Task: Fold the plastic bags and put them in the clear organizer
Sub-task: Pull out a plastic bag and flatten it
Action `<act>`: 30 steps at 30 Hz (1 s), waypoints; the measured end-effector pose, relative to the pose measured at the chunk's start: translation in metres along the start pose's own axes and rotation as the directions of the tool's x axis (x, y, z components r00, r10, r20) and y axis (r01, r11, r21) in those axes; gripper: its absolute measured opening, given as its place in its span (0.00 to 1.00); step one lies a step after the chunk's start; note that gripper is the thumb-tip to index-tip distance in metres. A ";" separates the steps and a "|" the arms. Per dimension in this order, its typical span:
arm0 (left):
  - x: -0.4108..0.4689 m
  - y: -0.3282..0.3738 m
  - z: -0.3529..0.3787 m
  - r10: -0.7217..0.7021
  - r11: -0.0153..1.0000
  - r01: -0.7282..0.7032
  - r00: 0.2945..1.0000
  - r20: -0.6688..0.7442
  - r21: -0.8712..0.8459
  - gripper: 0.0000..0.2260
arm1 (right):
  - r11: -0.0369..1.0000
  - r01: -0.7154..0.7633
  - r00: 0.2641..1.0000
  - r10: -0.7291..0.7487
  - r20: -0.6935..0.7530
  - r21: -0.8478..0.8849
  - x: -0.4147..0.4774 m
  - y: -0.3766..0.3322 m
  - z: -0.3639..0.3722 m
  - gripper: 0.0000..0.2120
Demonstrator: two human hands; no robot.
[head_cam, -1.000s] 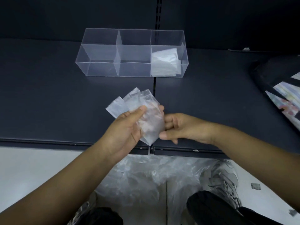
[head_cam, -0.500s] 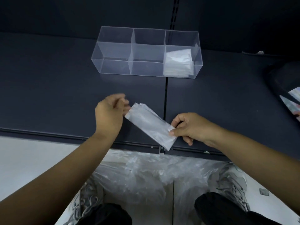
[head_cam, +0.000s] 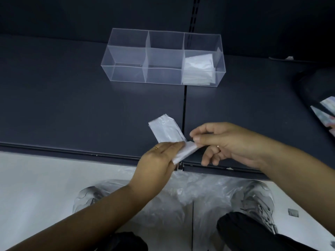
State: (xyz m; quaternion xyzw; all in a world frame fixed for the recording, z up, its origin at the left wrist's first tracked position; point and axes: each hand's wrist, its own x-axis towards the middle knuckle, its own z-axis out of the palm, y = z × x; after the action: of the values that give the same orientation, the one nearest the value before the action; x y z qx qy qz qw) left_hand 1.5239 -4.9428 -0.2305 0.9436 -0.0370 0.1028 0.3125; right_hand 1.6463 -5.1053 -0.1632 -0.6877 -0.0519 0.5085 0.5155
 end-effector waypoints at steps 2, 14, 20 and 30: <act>0.002 -0.001 -0.009 -0.095 0.986 0.097 0.995 0.021 -0.136 0.13 | 0.981 0.125 0.988 -0.137 -0.073 -0.149 0.000 -0.003 -0.010 0.17; 0.038 -0.017 -0.023 -0.630 0.367 0.612 0.718 0.296 -0.701 0.10 | 0.928 0.150 0.940 -0.241 -0.243 -0.340 0.059 0.020 0.013 0.05; 0.034 -0.026 -0.029 -0.686 0.657 0.544 0.719 -0.114 -0.522 0.09 | 0.923 0.056 0.926 -0.191 -0.325 -0.382 0.070 0.010 0.019 0.08; 0.025 -0.055 -0.003 -0.235 0.863 0.106 0.950 0.206 0.495 0.34 | 0.879 0.008 0.920 -0.193 -0.340 -0.477 0.071 0.002 0.023 0.07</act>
State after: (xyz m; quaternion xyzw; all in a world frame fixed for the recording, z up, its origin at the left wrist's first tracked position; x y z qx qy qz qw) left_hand 1.5554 -4.8972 -0.2542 0.9960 0.0331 -0.0437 0.0704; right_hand 1.6616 -5.0488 -0.2097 -0.8723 -0.1088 0.3110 0.3612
